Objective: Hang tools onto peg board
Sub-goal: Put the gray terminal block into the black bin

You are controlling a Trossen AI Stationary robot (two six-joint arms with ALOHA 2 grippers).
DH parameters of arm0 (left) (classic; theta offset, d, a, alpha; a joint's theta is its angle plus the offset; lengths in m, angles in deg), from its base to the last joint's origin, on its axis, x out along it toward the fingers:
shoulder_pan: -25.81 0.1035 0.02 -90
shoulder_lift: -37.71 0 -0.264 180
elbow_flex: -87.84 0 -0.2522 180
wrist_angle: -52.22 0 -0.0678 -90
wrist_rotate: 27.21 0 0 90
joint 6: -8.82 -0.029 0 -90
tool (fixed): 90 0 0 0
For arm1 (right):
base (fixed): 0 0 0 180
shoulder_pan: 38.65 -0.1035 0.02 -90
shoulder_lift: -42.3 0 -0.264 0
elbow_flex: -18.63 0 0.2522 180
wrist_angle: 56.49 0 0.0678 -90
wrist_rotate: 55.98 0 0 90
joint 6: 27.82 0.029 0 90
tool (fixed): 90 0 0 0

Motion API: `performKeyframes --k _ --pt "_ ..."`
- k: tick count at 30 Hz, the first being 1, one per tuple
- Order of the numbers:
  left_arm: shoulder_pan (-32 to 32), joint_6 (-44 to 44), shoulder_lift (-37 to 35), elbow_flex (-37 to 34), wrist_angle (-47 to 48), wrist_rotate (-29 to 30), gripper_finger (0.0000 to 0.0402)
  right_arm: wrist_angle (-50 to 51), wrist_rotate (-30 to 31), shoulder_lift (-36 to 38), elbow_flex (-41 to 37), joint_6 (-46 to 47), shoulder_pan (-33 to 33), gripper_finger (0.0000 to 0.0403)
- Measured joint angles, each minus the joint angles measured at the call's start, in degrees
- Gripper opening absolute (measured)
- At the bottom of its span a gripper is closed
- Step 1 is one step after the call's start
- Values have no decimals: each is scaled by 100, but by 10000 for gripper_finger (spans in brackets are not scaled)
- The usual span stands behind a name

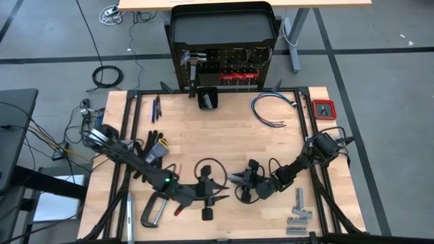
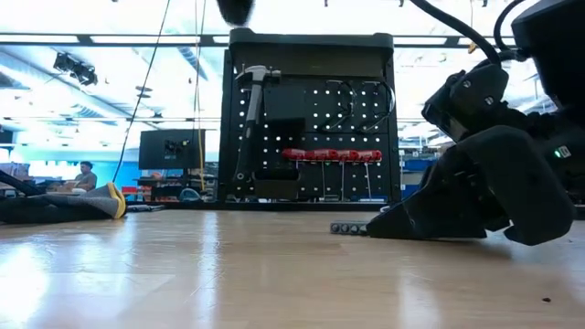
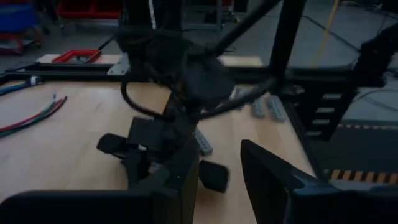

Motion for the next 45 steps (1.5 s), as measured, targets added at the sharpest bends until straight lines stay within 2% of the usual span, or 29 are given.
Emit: performKeyframes --k 3,8,12,15,17,22,24,29,33,37,45 --pt "-275 177 -500 0 495 140 125 532 -193 362 112 -235 15 130" --pt "-858 322 -1017 2 1320 645 125 2202 -202 952 802 -382 180 130" --pt "-1280 306 -1226 2 1828 1610 125 2888 -41 904 1608 -392 643 129" --pt "-1528 315 -1226 0 2324 2367 125 2966 -17 670 2225 -525 989 129" --pt "-1647 435 -1224 0 2669 2662 125 3077 -17 508 2674 -676 1231 129" --pt "-1689 1426 -1294 0 4153 2510 125 3750 134 69 3854 -776 2002 129" --pt "-1687 1960 -1360 0 4803 2447 125 4121 386 -114 4282 -732 2313 129" --pt "-1703 2939 -1389 -15 6002 2442 125 4503 606 -421 4957 -395 3043 129" --pt "-1723 3287 -1389 -292 5925 2456 125 4472 509 -458 5142 -321 3434 131" --pt "-1727 3568 -1389 -772 5398 2126 125 4483 484 -459 5145 -200 3725 131" --pt "-1705 3741 -1384 -1422 4457 1986 125 4531 464 -441 5151 303 4179 131"
